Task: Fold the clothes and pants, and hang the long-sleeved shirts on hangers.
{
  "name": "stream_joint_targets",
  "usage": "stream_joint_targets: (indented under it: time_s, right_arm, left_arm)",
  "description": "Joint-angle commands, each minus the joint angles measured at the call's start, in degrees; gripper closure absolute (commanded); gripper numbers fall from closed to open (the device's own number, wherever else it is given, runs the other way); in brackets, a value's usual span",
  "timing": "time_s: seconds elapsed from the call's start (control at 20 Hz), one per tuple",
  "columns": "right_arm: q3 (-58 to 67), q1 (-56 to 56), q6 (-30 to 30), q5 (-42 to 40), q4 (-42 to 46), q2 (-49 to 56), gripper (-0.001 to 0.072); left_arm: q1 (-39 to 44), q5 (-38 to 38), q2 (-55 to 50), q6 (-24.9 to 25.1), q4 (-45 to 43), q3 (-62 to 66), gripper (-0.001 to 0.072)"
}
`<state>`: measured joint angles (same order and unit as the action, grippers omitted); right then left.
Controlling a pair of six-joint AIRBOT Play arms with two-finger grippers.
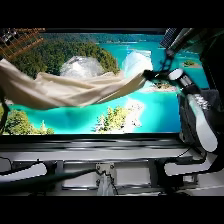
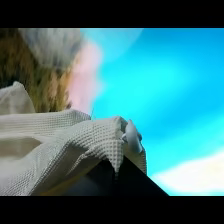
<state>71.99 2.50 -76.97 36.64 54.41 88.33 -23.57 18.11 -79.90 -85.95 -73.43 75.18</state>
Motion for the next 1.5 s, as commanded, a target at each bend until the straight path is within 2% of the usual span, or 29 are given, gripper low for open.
stream_joint_targets:
  time_s: [0.0,0.1,0.3,0.4,0.55,0.8,0.95,1.05,1.2,1.25,1.3,1.35,1.4,1.45]
  right_arm:
    - [8.4,8.0,-0.1,0.7,1.1,-0.6,0.0683]
    - [9.3,10.1,0.0,2.9,1.6,-3.0,0.0683]
    - [1.7,10.6,2.8,11.5,8.6,-11.9,0.0684]
    - [-8.0,10.6,3.0,12.4,11.2,-19.0,0.0684]
    - [-25.6,10.6,4.9,13.4,11.7,-31.1,0.0684]
    - [-46.0,10.6,11.5,18.8,12.0,-47.7,0.0684]
    - [-49.8,10.6,11.8,24.6,14.4,-50.4,0.0682]
    - [-49.8,10.6,11.8,26.2,16.9,-50.4,0.0679]
    - [-49.7,10.6,11.7,26.0,19.1,-50.4,0.0586]
    - [-49.6,10.6,11.7,26.0,19.6,-50.4,0.0486]
    - [-49.6,10.6,11.5,25.9,20.0,-50.4,0.0371]
    - [-49.6,10.6,11.1,25.7,20.1,-50.4,0.0334]
    - [-49.6,10.6,10.3,25.4,20.2,-50.4,0.0334]
    - [-49.6,10.6,9.7,25.1,20.2,-50.4,0.0334]
  left_arm:
    - [0.9,-4.8,-0.5,5.2,10.6,4.4,0.0686]
    - [-1.4,0.2,0.5,5.2,10.5,5.5,0.0687]
    - [-10.3,28.5,1.3,5.2,4.6,3.6,0.0688]
    - [-14.0,35.5,2.0,5.3,-1.0,-1.0,0.0688]
    - [-18.2,39.7,2.4,6.6,-8.2,-8.7,0.0687]
    - [-21.4,36.9,2.1,9.3,-20.2,-15.6,0.0686]
    - [-22.9,37.2,1.7,9.3,-23.1,-15.6,0.0686]
    - [-23.4,40.1,1.7,9.3,-25.7,-15.6,0.0686]
    - [-24.9,45.5,1.7,9.3,-28.5,-15.7,0.0684]
    - [-25.5,46.2,1.7,9.3,-28.7,-15.7,0.064]
    - [-25.8,46.6,1.8,9.2,-28.8,-15.7,0.0392]
    - [-25.8,46.6,1.8,7.0,-30.2,-15.5,0.017]
    - [-25.7,46.4,1.7,4.0,-31.4,-14.7,0.0085]
    - [-25.7,46.4,1.7,2.3,-31.5,-13.0,0.0081]
